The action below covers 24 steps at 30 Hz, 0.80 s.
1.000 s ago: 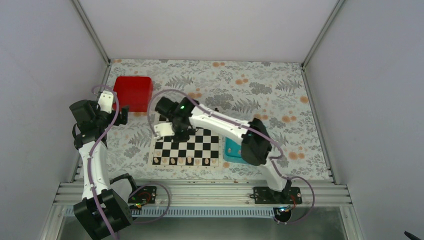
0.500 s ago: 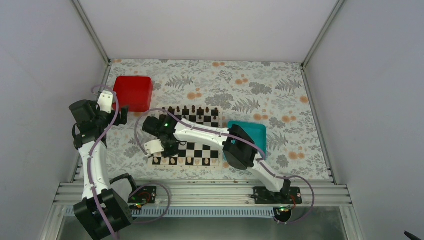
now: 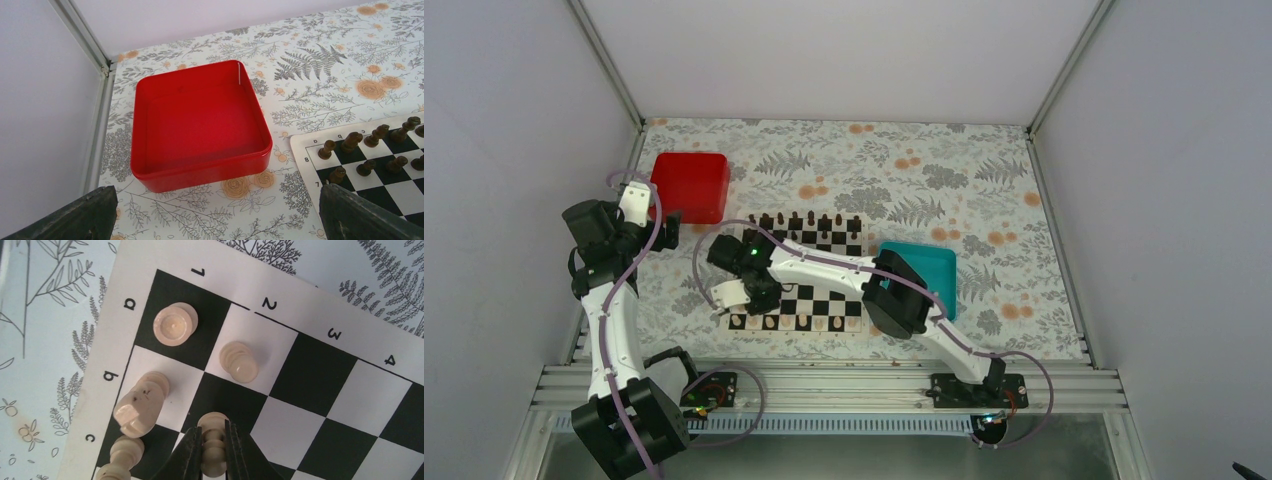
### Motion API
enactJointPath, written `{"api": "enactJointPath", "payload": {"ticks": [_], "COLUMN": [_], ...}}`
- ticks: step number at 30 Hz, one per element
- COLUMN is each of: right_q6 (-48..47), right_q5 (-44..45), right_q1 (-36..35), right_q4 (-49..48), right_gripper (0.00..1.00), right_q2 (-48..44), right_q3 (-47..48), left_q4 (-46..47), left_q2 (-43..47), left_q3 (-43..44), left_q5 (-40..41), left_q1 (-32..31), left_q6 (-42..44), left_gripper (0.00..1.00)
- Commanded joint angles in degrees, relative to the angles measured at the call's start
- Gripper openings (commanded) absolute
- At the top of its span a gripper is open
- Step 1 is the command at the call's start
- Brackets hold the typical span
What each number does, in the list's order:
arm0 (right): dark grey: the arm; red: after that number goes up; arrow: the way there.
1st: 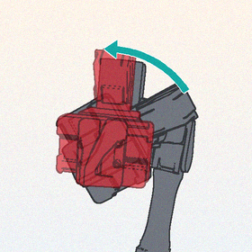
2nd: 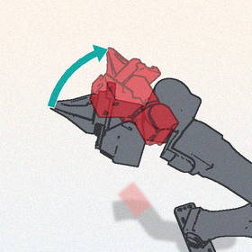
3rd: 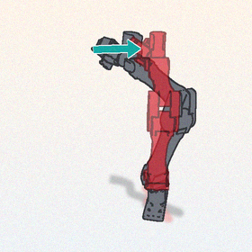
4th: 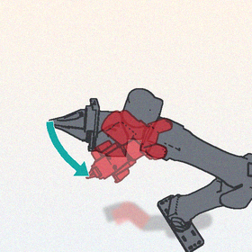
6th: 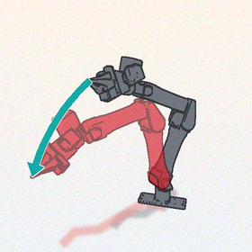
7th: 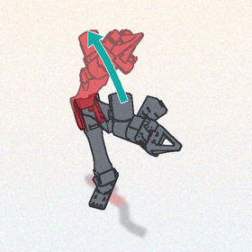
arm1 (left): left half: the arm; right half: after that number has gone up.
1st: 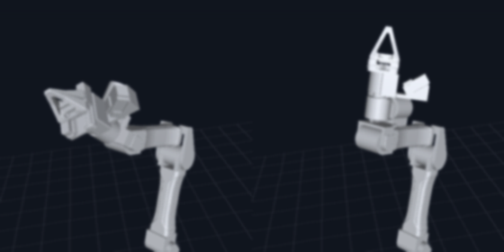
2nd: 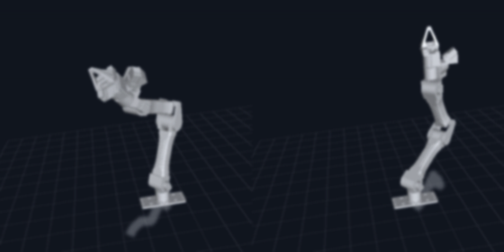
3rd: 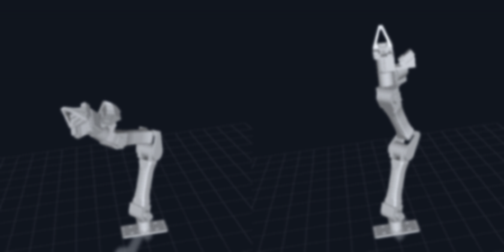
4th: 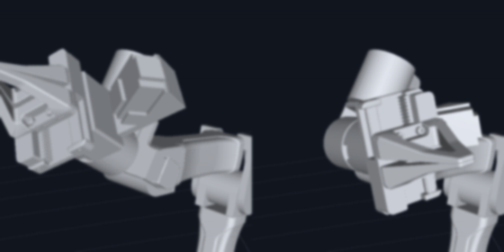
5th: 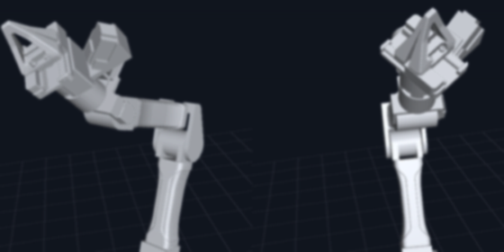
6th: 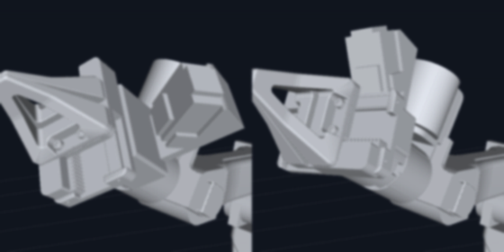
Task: Set up the chess pieces on the board
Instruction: Place the chess piece on the chessboard.
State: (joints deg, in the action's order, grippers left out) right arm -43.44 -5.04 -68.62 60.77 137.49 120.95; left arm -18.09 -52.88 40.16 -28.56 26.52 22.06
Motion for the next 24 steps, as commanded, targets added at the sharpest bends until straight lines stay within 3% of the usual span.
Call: {"api": "enactJointPath", "payload": {"ticks": [1,16,24], "right_q6": [0.1,0.0,0.6], "right_q5": [1.1,1.6,1.8], "right_q1": [-0.6,0.0,0.6], "right_q4": [-1.0,-1.4,-2.2], "right_gripper": [0.10,0.12,0.32], "right_q2": [1.7,2.3,0.9], "right_q3": [1.8,1.5,1.3], "left_q4": [0.9,0.8,0.7], "left_q2": [0.5,0.4,0.4], "left_q3": [-0.3,-0.3,-0.4], "left_q5": [-1.2,-1.5,-1.5], "left_q1": [0.3,0.3,0.4], "left_q6": [0.9,0.9,1.1], "left_gripper": [1.00,1.00,1.00]}}
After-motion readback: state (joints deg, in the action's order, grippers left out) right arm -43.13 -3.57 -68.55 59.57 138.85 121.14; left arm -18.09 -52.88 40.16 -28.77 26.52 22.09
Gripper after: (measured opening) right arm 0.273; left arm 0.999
